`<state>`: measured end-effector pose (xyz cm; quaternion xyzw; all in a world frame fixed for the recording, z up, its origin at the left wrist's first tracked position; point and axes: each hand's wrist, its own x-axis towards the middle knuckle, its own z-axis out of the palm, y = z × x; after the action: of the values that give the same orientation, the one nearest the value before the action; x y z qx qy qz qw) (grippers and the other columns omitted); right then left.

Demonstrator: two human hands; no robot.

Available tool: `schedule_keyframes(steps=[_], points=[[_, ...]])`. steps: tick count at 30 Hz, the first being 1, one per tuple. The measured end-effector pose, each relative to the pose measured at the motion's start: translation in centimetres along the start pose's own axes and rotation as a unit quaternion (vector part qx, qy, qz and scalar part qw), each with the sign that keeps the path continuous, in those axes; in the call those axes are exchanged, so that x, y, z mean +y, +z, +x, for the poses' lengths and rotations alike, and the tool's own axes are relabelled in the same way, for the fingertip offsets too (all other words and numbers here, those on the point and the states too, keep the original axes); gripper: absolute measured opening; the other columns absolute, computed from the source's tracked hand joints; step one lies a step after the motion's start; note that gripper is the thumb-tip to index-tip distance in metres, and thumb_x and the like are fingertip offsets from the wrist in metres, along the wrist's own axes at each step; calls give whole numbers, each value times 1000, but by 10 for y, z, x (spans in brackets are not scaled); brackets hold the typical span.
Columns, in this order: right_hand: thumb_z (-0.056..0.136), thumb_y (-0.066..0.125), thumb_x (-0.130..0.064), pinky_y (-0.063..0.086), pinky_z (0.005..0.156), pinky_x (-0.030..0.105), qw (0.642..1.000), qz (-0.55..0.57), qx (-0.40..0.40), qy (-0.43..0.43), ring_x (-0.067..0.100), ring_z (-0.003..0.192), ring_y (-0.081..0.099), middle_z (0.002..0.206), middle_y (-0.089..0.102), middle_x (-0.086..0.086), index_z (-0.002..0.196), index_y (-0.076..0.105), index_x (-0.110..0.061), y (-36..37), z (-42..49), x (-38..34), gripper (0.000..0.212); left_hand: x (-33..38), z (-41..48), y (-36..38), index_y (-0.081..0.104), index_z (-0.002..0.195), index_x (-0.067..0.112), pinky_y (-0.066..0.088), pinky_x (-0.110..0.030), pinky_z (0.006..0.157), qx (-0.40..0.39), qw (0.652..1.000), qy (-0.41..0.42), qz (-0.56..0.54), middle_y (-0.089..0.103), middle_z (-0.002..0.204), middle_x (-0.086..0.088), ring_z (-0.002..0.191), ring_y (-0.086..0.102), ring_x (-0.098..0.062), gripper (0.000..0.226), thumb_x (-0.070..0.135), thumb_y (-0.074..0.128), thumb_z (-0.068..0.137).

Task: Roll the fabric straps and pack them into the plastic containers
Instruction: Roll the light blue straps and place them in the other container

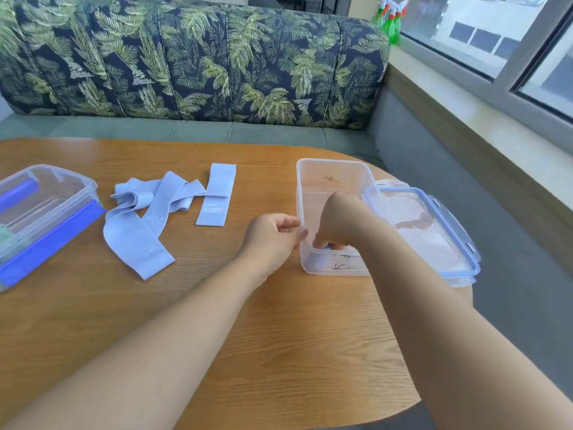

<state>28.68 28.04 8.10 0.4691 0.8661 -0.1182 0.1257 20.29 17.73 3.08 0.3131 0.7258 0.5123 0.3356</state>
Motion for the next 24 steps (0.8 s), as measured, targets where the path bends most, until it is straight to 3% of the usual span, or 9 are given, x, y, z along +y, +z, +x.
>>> schedule_keyframes(steps=[5,7,11,13,16,19,21,24], points=[[80,72,-24,50,66,30,999,-36,-27,-6,17,60,51,69,53,4,66,48,-12,-2,4,-4,30,2,2,1,67,115,12,53,-26,81,-3,1000,-7,6,70,89,3,71,65,-8,29,20,69,88],[81,70,-23,49,61,27,998,-45,-31,-9,16,58,49,67,51,3,64,47,-12,-1,5,-5,31,2,3,1,67,115,10,51,-23,77,-5,1000,-11,0,70,89,1,70,65,-8,29,19,69,88],[77,69,-20,32,44,24,999,-29,-10,-13,13,46,43,49,47,0,57,45,-13,5,8,-5,32,2,3,1,67,114,9,50,-20,72,-12,1000,-20,-7,72,90,0,65,66,-5,27,17,69,89],[78,68,-21,32,44,24,999,-34,-20,-11,13,45,43,42,47,-2,57,45,-13,5,8,-6,32,2,4,0,67,113,10,51,-22,74,-14,1000,-22,-7,72,90,1,64,67,-4,26,17,69,88],[81,68,-24,35,47,25,998,-46,-31,-11,13,48,45,55,48,0,58,47,-13,2,7,-7,34,3,3,0,68,112,10,53,-25,79,-20,999,-25,-6,72,89,1,65,68,-5,25,18,70,88],[84,67,-29,43,60,26,996,-62,-64,-14,15,54,48,61,51,2,59,48,-13,1,8,-6,35,5,2,-1,68,112,12,54,-31,87,-25,999,-31,-4,72,90,2,69,69,-6,25,20,70,88],[82,69,-28,44,64,26,997,-33,-73,-14,13,56,50,60,57,0,59,52,-14,-1,7,-3,31,7,1,-1,68,110,14,53,-31,88,-25,999,-34,1,72,90,2,71,70,-6,23,20,70,88],[79,70,-19,45,58,23,995,52,-80,-9,10,49,55,53,66,-2,60,58,-14,-3,6,4,24,9,-1,-1,68,109,14,53,-29,85,-25,999,-38,5,72,89,3,70,69,-6,22,20,70,88]])
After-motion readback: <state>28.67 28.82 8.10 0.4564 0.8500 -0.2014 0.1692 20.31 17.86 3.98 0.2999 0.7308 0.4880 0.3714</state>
